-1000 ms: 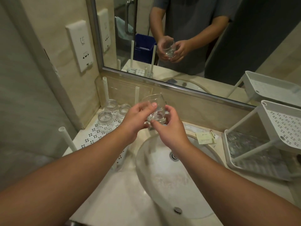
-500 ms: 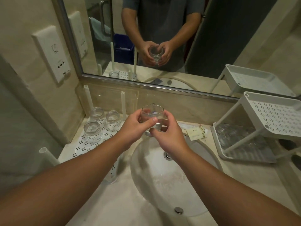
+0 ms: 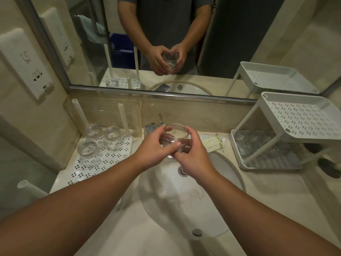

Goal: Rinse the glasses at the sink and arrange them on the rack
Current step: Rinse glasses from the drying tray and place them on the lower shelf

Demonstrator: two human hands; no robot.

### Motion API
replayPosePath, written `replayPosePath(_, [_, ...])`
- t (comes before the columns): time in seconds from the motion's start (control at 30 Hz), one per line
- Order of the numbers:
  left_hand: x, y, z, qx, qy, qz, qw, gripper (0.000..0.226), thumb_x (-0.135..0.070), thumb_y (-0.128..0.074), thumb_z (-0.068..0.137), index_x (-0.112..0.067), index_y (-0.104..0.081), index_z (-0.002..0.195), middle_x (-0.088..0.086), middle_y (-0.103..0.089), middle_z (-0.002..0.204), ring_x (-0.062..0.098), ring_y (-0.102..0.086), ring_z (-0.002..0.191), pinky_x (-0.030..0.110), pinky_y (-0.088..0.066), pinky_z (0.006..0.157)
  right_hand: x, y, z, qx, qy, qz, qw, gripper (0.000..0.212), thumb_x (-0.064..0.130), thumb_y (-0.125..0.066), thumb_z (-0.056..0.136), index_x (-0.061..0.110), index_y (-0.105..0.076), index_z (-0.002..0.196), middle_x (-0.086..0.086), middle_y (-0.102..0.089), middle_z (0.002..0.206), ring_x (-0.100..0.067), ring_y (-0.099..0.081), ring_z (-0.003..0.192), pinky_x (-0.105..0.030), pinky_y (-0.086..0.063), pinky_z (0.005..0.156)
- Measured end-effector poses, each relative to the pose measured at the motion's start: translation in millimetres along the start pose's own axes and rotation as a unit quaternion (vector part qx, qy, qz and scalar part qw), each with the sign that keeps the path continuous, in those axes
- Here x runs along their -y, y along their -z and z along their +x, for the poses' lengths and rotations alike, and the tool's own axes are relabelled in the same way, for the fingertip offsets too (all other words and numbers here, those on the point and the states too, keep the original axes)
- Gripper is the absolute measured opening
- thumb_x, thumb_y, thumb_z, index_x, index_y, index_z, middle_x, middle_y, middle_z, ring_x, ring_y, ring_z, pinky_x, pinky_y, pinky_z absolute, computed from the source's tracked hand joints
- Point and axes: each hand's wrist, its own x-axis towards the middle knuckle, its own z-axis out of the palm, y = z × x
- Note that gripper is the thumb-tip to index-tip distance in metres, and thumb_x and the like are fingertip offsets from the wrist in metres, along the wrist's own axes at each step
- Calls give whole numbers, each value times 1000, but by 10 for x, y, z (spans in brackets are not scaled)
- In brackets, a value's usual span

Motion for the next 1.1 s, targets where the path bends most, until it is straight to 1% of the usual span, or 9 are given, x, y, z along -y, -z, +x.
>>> replayPosePath(0.2, [-73, -413, 72, 20, 1, -1, 1000, 62, -25, -80, 83, -15, -51, 137, -1, -65, 118, 10, -63, 111, 41, -49, 102, -206, 368, -37, -22, -9, 4, 1000, 83, 49, -70, 55, 58, -35, 130, 10, -61, 110, 2, -64, 88, -20, -54, 74])
replayPosePath(0.27, [-113, -578, 93, 32, 3, -10, 999, 63, -27, -81, 80, -18, -51, 135, -1, -65, 120, 9, -63, 112, 37, -50, 101, -285, 525, -59, -28, -11, 11, 999, 81, 51, -69, 53, 62, -36, 127, 12, -60, 111, 3, -64, 87, -21, -55, 73])
replayPosePath(0.37, [-189, -860, 140, 53, 8, -28, 998, 64, -30, -78, 77, -22, -51, 134, -1, -64, 122, 4, -64, 110, 32, -52, 98, -415, 782, -95, -42, -12, 8, 999, 80, 53, -69, 52, 66, -36, 123, 17, -58, 109, 6, -63, 88, -26, -56, 83])
replayPosePath(0.5, [-289, -1294, 214, 81, 17, -36, 996, 70, -26, -79, 77, -18, -48, 140, 1, -62, 127, 10, -61, 117, 36, -49, 102, -622, 1181, -149, -65, -14, 19, 998, 75, 48, -74, 56, 72, -36, 116, 16, -59, 109, 2, -65, 89, -35, -57, 86])
replayPosePath(0.6, [-385, -1652, 256, 102, 29, -40, 994, 79, -33, -77, 70, -19, -47, 141, 2, -60, 129, 12, -60, 118, 33, -50, 100, -806, 1511, -201, -76, -17, 29, 997, 77, 41, -77, 59, 63, -39, 123, 15, -60, 111, -3, -67, 93, -38, -57, 89])
replayPosePath(0.73, [-469, -2152, 307, 127, 36, -39, 990, 77, -30, -78, 71, -21, -46, 141, 3, -58, 133, 12, -58, 121, 32, -50, 100, -1053, 1967, -263, -82, -23, 28, 996, 81, 39, -80, 59, 68, -38, 121, 16, -60, 113, -1, -67, 93, -33, -57, 86])
replayPosePath(0.9, [-564, -2753, 405, 147, 44, -32, 988, 70, -28, -80, 77, -30, -47, 138, 0, -57, 131, 12, -56, 122, 32, -49, 100, -1345, 2517, -315, -85, -36, 35, 995, 77, 42, -78, 55, 64, -41, 119, 18, -62, 110, -2, -68, 92, -31, -57, 84])
replayPosePath(1.03, [-621, -3204, 501, 143, 30, -28, 989, 55, -13, -77, 84, -38, -51, 126, -13, -57, 115, -7, -63, 95, 14, -50, 79, -1556, 2946, -304, -93, -30, 8, 995, 79, 26, -83, 65, 57, -43, 126, 21, -64, 109, 0, -67, 95, -25, -56, 81])
replayPosePath(1.1, [-643, -3412, 559, 135, 26, -12, 990, 60, -18, -79, 82, -31, -51, 133, -7, -58, 118, -1, -63, 95, 19, -51, 83, -1648, 3132, -287, -95, -33, -7, 995, 80, 26, -83, 67, 57, -40, 127, 20, -62, 112, 1, -65, 96, -20, -54, 79])
